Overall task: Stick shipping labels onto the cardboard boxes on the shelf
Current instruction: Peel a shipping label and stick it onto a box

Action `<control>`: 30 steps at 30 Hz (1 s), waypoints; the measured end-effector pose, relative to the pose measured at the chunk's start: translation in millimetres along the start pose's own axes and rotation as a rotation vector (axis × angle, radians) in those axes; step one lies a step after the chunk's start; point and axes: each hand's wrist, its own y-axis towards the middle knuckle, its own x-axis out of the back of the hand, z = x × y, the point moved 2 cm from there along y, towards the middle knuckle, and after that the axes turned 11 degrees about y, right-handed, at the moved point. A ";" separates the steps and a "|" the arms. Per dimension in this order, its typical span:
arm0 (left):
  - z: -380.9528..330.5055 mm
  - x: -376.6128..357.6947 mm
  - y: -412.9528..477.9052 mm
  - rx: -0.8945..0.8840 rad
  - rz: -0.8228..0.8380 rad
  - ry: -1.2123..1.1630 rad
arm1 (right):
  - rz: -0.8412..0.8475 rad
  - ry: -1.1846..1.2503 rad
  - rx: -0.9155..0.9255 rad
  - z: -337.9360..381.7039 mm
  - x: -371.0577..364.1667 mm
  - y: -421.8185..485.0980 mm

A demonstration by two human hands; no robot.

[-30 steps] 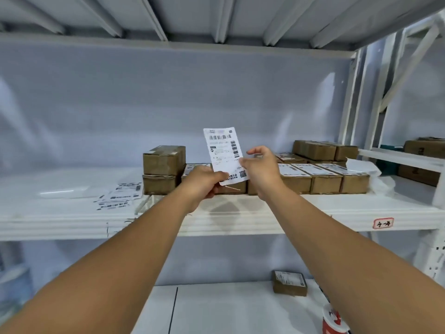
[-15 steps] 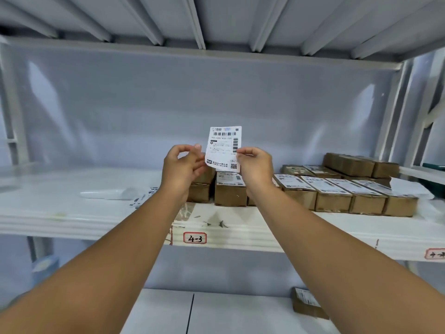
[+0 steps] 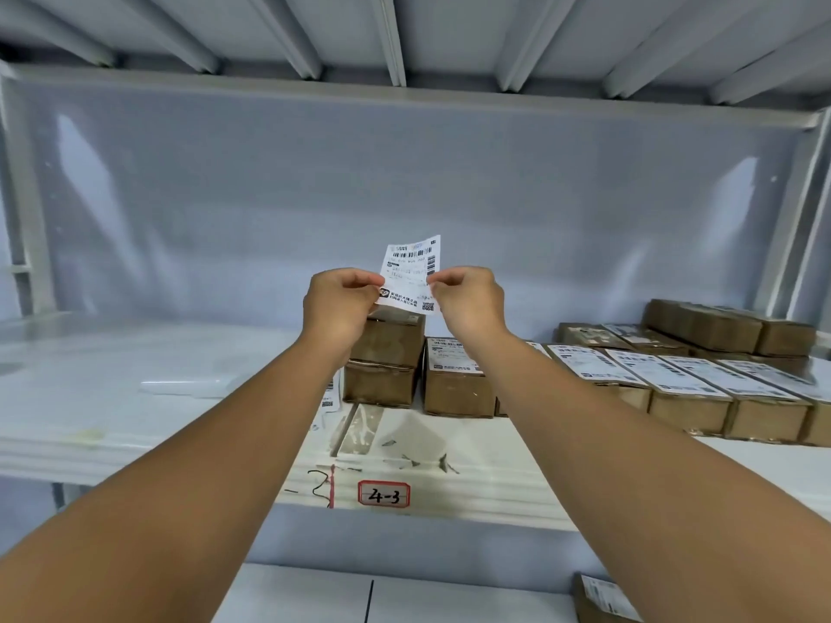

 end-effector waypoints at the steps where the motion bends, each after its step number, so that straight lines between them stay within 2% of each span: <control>1: 3.9 -1.3 3.0 -0.002 -0.010 0.019 | 0.009 -0.042 0.030 -1.5 -2.1 2.0; 8: 10.5 1.9 11.9 -0.102 -0.144 0.164 | -0.022 -0.044 0.059 -14.5 -22.4 12.1; 18: 35.9 0.2 23.6 -0.045 -0.085 -0.023 | -0.099 0.218 0.018 -32.1 -33.5 14.7; 30: 38.8 -16.6 12.9 -0.222 -0.199 0.061 | -0.104 0.279 0.038 -53.3 -25.7 20.3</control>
